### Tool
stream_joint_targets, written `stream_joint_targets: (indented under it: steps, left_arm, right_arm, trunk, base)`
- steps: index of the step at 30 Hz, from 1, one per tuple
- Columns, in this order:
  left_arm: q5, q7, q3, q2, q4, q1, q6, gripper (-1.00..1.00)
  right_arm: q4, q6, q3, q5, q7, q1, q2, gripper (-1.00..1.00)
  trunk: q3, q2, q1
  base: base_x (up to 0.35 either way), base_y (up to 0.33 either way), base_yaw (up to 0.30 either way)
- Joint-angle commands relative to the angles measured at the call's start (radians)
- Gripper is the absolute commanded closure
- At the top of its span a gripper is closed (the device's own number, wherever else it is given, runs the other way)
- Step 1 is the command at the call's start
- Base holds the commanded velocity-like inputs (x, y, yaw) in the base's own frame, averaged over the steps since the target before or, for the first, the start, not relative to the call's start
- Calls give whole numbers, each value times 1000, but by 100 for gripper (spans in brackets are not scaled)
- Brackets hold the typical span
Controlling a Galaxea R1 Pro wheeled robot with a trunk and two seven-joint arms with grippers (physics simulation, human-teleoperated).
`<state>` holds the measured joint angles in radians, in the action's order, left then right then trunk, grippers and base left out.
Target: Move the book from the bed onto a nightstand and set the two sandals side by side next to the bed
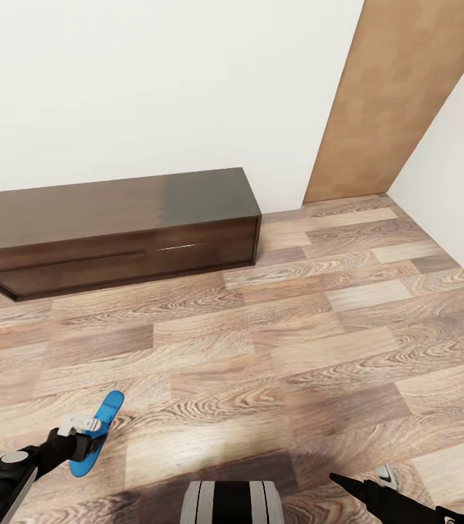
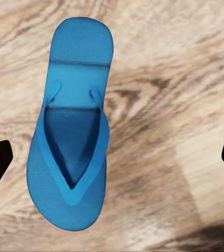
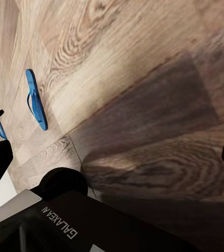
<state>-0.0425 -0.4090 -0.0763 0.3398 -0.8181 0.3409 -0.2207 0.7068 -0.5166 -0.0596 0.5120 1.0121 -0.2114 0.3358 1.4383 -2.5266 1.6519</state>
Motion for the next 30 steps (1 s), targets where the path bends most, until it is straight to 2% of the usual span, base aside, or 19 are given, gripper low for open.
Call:
stream_joint_targets:
  steps: [1,4,8,22,30]
  left_arm:
    - [-5,-22,-4,-1,-2,0,-6,-100]
    - [-6,-97,-4,-1,-1,0,-5,-100]
    - [-6,-120,-5,-1,-1,1,-5,-100]
    - [-7,-124,-11,-1,-1,0,-5,-100]
    - [-7,-122,-11,-1,-1,0,-6,-100]
  right_arm:
    - [0,-8,0,6,1,0,0,-100]
    - [0,-8,0,6,0,0,0,-100]
    - [0,-8,0,6,1,0,0,-100]
    - [0,-8,0,5,0,0,0,-100]
    - [0,-8,0,6,0,0,0,-100]
  trunk:
    - [1,0,0]
    - [1,0,0]
    - [1,0,0]
    - [1,0,0]
    - [32,-2,3]
  base:
    - [0,0,0]
    - [0,0,0]
    - [0,0,0]
    - [0,0,0]
    - [0,0,0]
